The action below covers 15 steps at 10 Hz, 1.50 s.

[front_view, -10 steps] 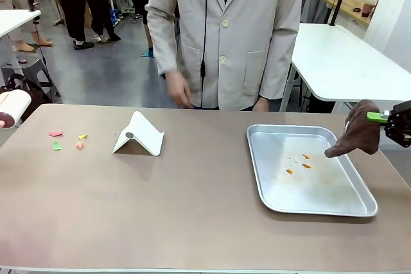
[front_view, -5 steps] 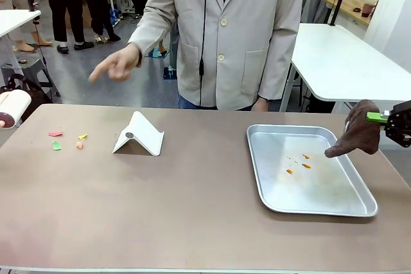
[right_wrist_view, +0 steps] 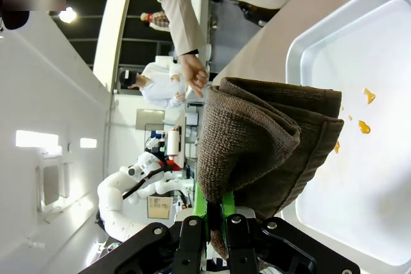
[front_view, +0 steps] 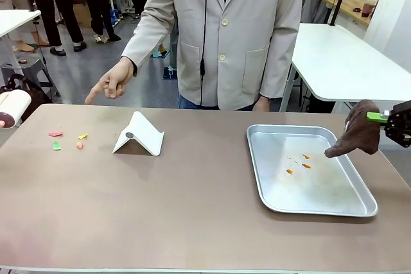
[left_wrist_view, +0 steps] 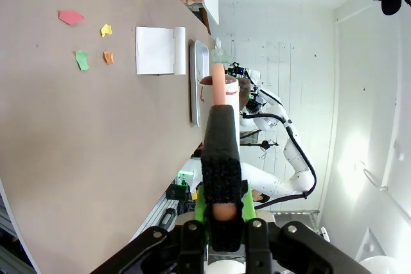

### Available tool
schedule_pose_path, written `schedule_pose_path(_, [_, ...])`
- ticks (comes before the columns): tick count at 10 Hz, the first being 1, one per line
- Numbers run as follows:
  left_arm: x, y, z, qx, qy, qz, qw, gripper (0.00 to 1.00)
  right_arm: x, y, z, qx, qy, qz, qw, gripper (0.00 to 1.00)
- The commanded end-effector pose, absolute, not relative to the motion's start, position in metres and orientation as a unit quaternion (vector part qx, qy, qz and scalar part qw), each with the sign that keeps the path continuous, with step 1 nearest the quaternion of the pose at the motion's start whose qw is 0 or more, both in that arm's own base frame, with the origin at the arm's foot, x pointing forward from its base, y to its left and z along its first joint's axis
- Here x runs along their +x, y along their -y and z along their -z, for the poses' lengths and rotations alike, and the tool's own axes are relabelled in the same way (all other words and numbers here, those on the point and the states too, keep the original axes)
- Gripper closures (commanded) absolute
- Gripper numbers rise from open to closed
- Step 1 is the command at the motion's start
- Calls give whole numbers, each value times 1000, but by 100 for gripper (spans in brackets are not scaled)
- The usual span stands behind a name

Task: Clean the surface of the table.
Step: If a person points to the right, clean the right side of the table with your right hand, and if they point to the left, clean the left side with your left hand.

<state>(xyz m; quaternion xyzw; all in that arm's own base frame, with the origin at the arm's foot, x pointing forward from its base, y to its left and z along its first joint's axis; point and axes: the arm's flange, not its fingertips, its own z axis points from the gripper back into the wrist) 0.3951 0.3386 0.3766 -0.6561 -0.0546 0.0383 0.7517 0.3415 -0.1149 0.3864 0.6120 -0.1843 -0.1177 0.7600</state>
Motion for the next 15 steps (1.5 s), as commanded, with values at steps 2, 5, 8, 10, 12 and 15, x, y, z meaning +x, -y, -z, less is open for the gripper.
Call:
schedule_pose_path(2, [392,-339,-379,-656,58,-35,752,79,340,115,-388,618,182,115,756,100])
schedule_pose_path(5, [395,-339,-377,-656,55,-38,752,78,340,115,-388,618,182,115,756,100])
schedule_pose_path(8, [405,-333,-368,-567,85,-57,817,78,340,115,-388,618,182,115,756,100])
schedule_pose_path(10, [415,-329,-364,-537,114,-69,833,78,340,115,-388,618,182,115,756,100])
schedule_pose_path(12, [428,-326,-356,-515,105,-78,847,78,340,115,-388,618,182,115,756,100])
schedule_pose_path(15, [448,-330,-351,-498,83,-97,858,78,340,115,-388,618,182,115,756,100])
